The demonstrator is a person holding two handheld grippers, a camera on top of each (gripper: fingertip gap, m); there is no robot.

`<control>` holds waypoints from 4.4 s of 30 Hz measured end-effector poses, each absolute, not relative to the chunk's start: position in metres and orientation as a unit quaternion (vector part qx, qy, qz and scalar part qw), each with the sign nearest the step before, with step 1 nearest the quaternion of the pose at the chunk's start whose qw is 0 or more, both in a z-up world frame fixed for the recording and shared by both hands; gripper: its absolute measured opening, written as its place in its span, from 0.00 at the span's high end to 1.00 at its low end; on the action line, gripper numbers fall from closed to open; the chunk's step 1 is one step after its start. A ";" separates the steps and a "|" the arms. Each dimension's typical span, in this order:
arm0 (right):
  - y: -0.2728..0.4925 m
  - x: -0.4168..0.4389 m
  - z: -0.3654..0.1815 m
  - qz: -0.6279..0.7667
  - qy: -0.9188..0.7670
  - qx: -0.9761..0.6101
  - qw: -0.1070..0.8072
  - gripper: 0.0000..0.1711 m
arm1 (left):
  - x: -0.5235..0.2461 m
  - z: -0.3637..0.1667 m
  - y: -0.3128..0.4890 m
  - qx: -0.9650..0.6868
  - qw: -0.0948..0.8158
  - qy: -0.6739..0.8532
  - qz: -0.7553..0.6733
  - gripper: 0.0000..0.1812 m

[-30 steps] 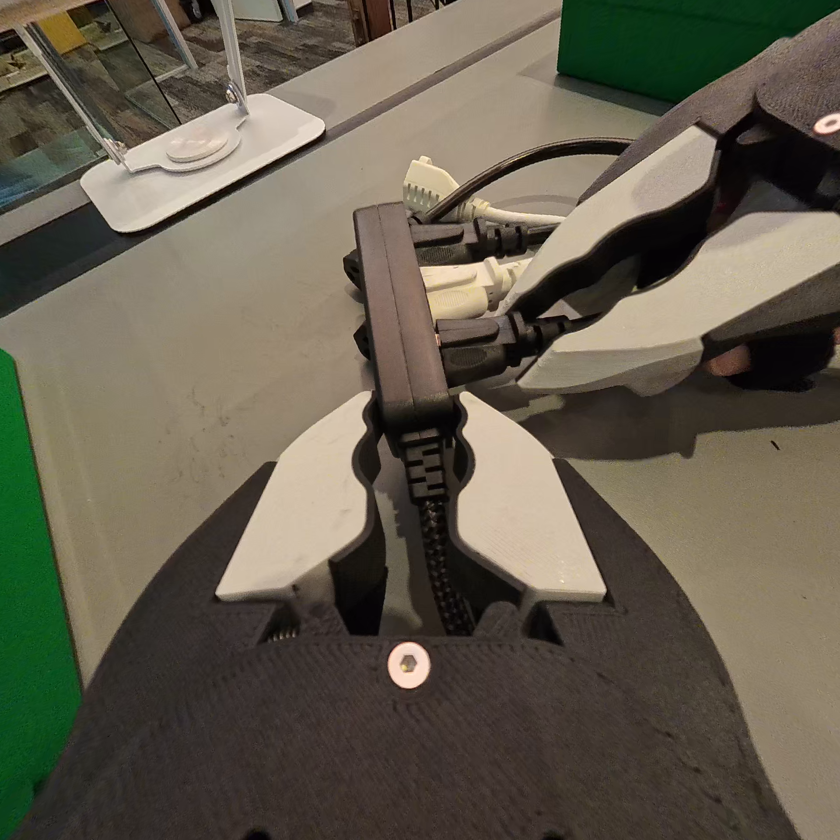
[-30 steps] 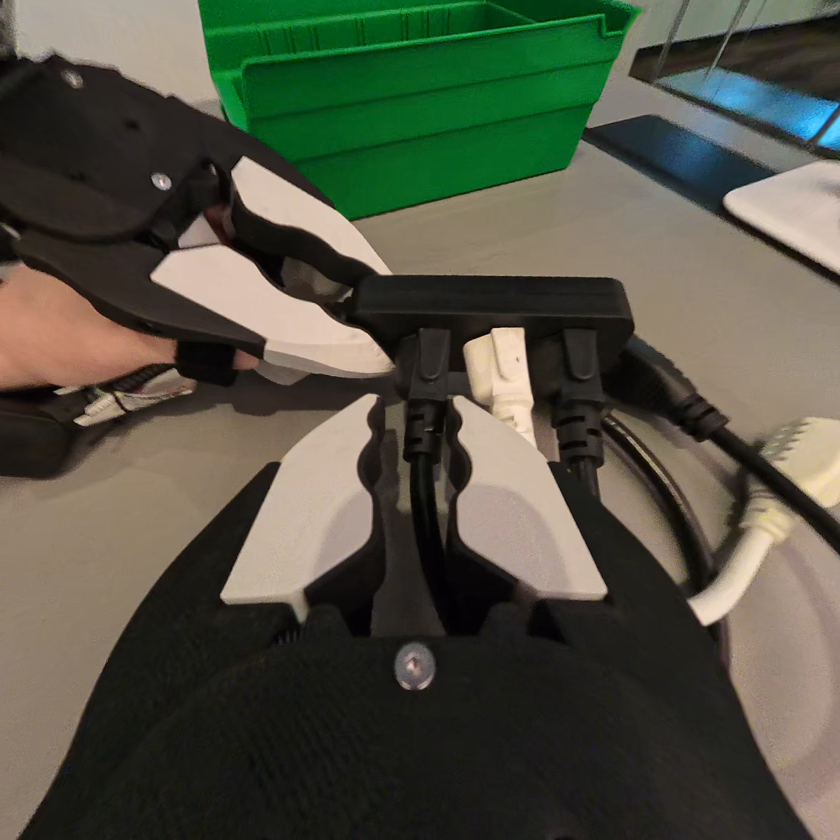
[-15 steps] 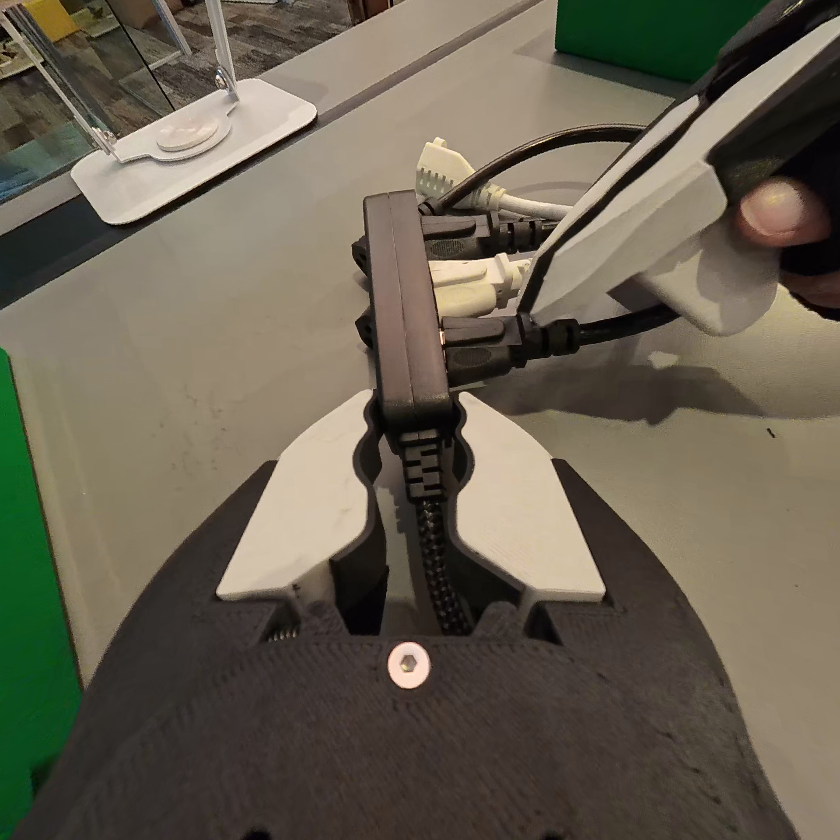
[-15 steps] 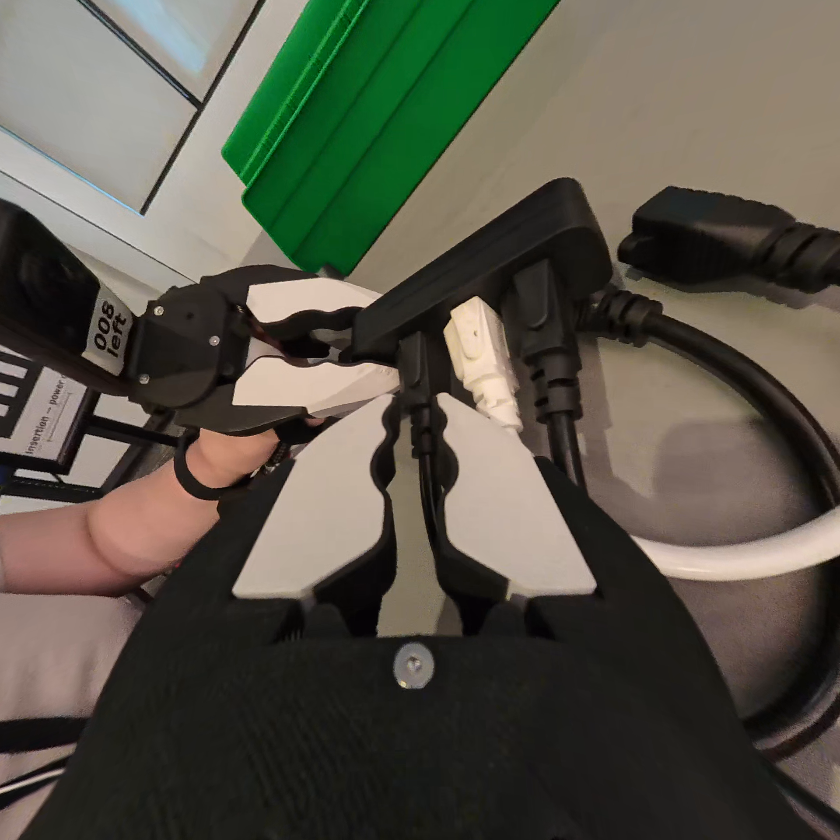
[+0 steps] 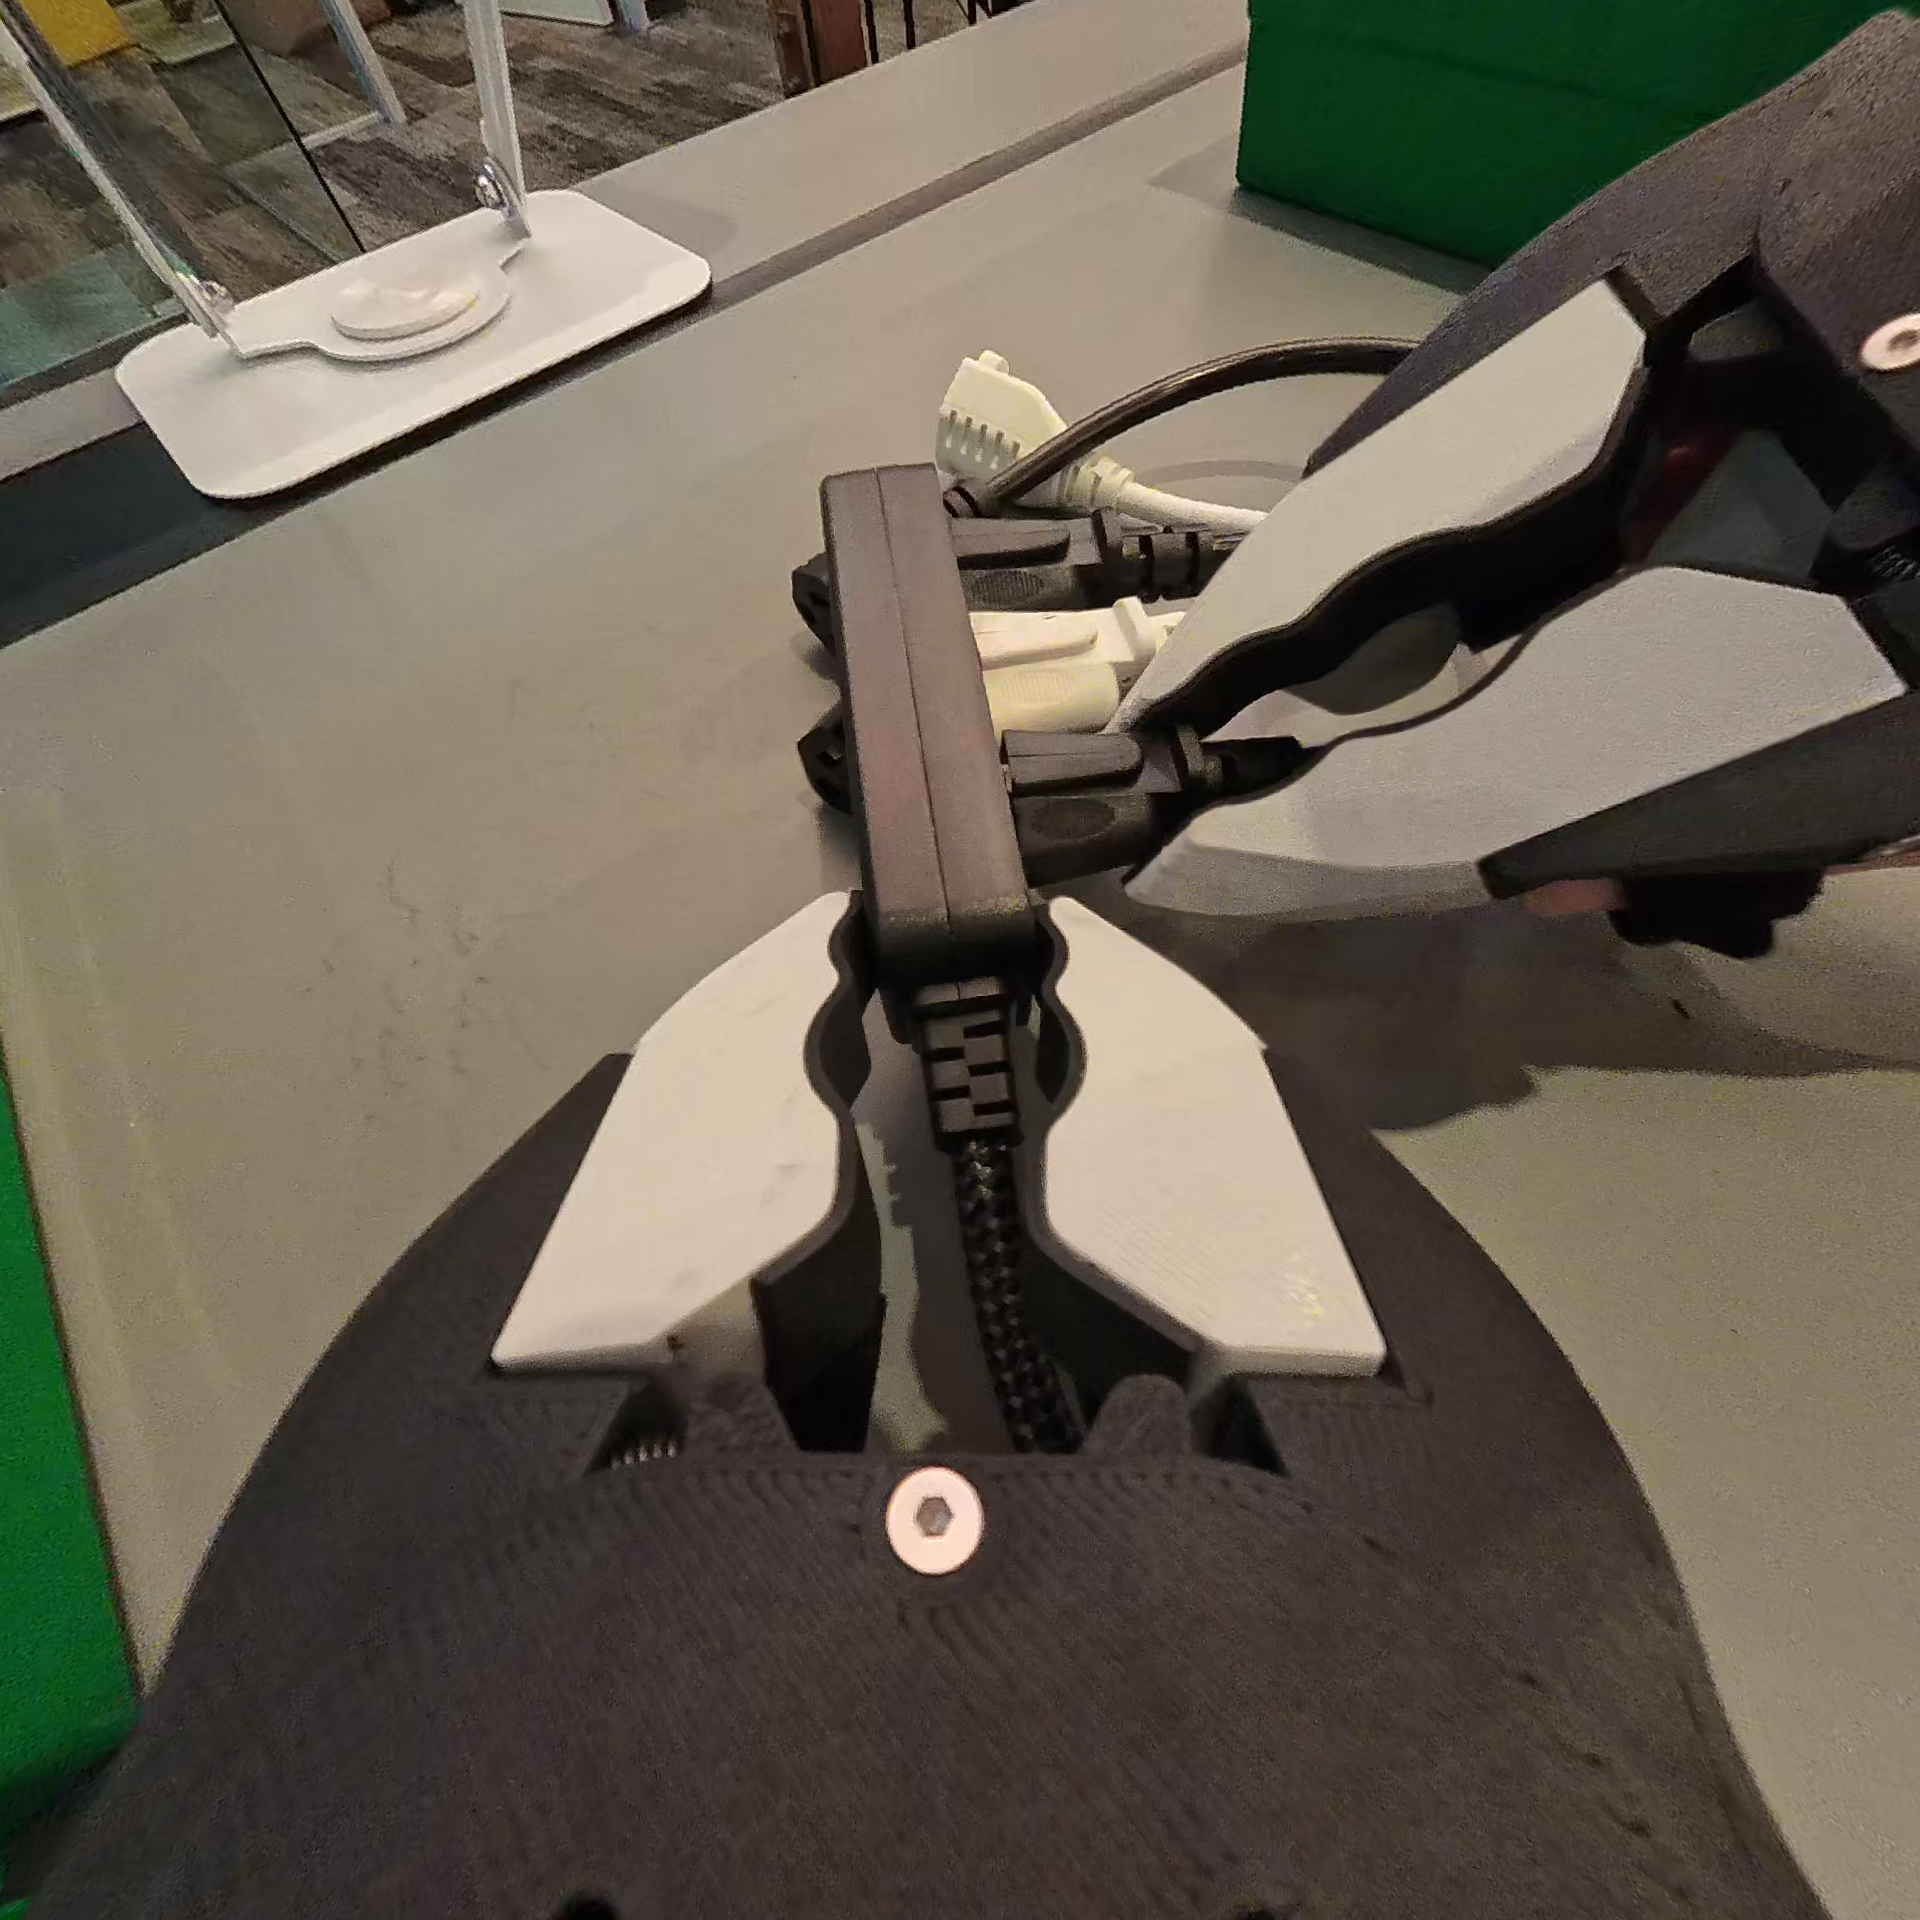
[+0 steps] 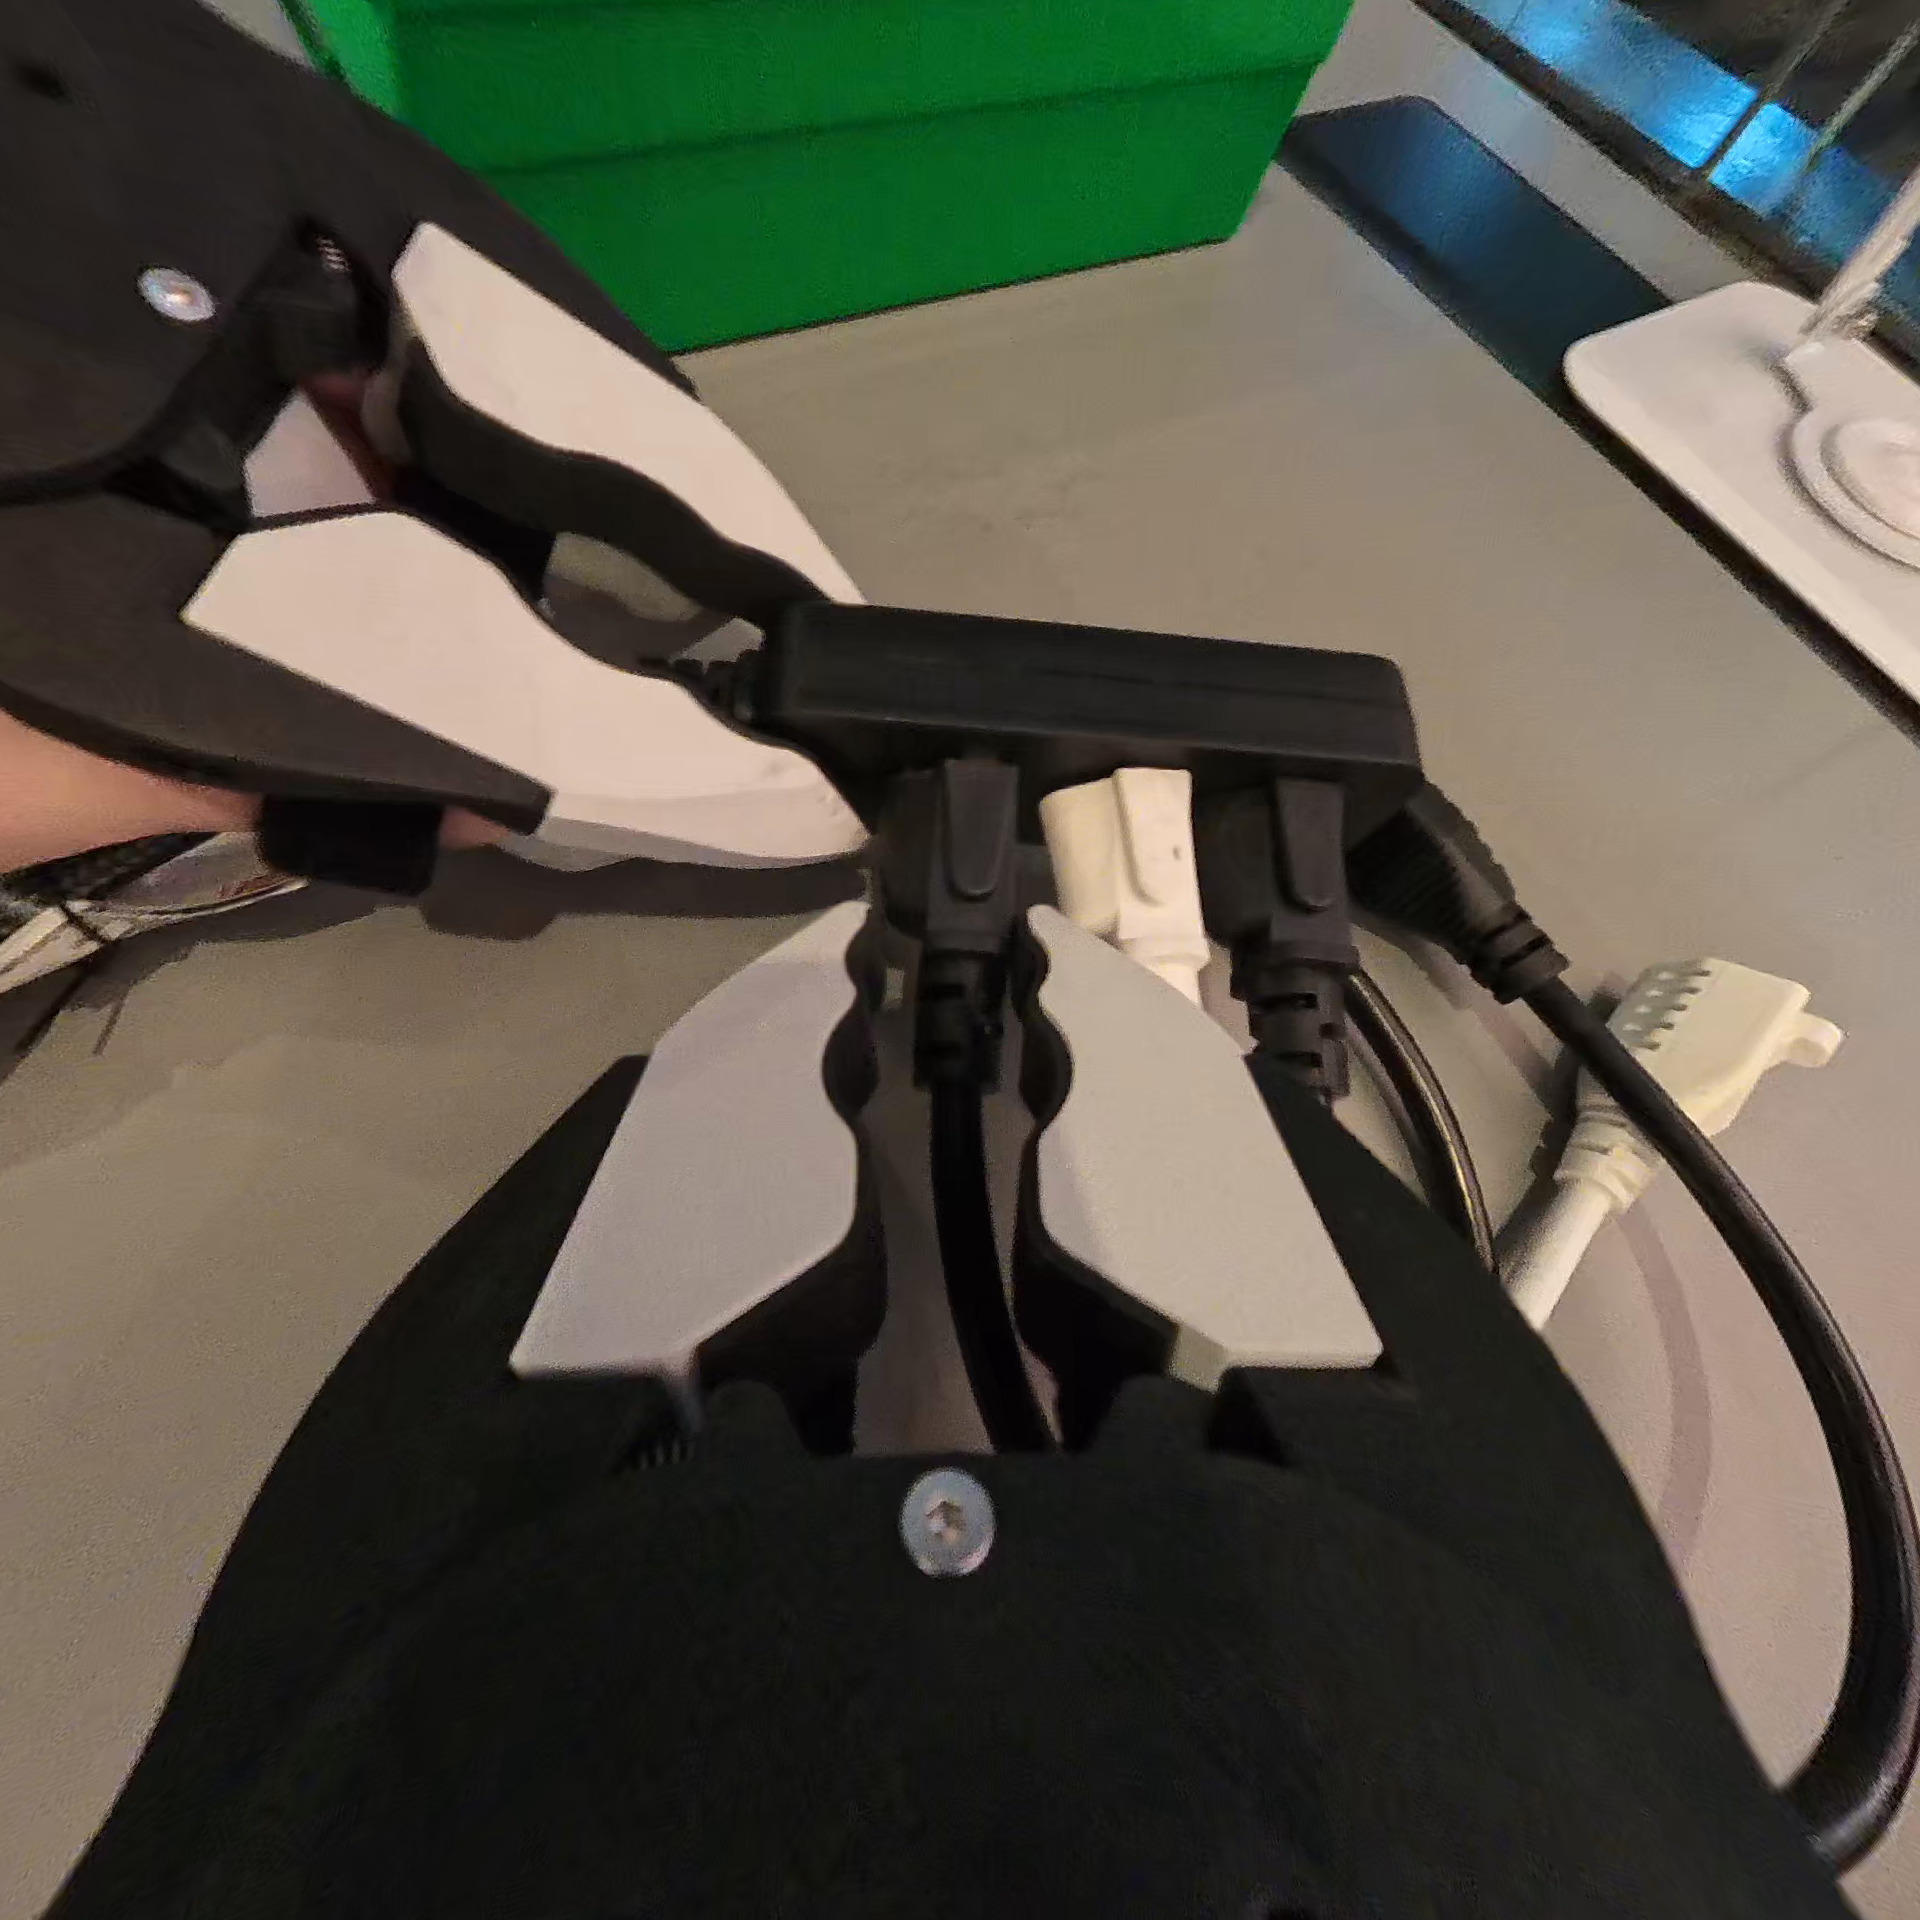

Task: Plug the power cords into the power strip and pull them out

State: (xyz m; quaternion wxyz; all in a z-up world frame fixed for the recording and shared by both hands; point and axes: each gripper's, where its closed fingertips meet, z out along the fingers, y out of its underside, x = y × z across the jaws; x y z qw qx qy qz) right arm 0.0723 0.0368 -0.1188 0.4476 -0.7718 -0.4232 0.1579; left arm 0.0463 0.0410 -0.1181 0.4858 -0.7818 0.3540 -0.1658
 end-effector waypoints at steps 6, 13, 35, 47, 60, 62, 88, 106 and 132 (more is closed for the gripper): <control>0.037 0.073 -0.124 0.139 -0.422 -0.775 0.450 0.87 | 0.040 -0.093 0.039 -0.768 0.506 0.317 -0.232 0.85; 0.038 0.072 -0.124 0.113 -0.426 -0.756 0.485 0.86 | 0.055 -0.090 0.069 -0.821 0.404 0.324 -0.241 0.70; 0.035 0.073 -0.136 0.106 -0.423 -0.772 0.462 0.88 | 0.069 -0.114 0.066 -0.860 0.237 0.420 -0.165 0.83; 0.026 0.074 -0.133 0.067 -0.439 -0.748 0.493 0.89 | 0.069 -0.117 0.058 -0.842 0.271 0.385 -0.263 0.83; 0.022 0.075 -0.137 0.064 -0.459 -0.744 0.481 0.89 | 0.056 -0.090 0.047 -0.804 0.334 0.342 -0.354 0.82; 0.022 0.075 -0.137 0.069 -0.458 -0.746 0.479 0.89 | 0.043 -0.087 0.037 -0.795 0.364 0.338 -0.347 0.73; 0.026 0.073 -0.140 0.068 -0.491 -0.728 0.473 0.89 | 0.043 -0.152 0.034 -0.796 0.381 0.445 -0.153 0.83; 0.023 0.076 -0.138 0.092 -0.511 -0.709 0.477 0.88 | 0.045 -0.148 0.033 -0.770 0.409 0.471 -0.136 0.84; 0.020 0.071 -0.137 0.082 -0.406 -0.782 0.467 0.88 | 0.044 -0.146 0.041 -0.776 0.415 0.459 -0.124 0.85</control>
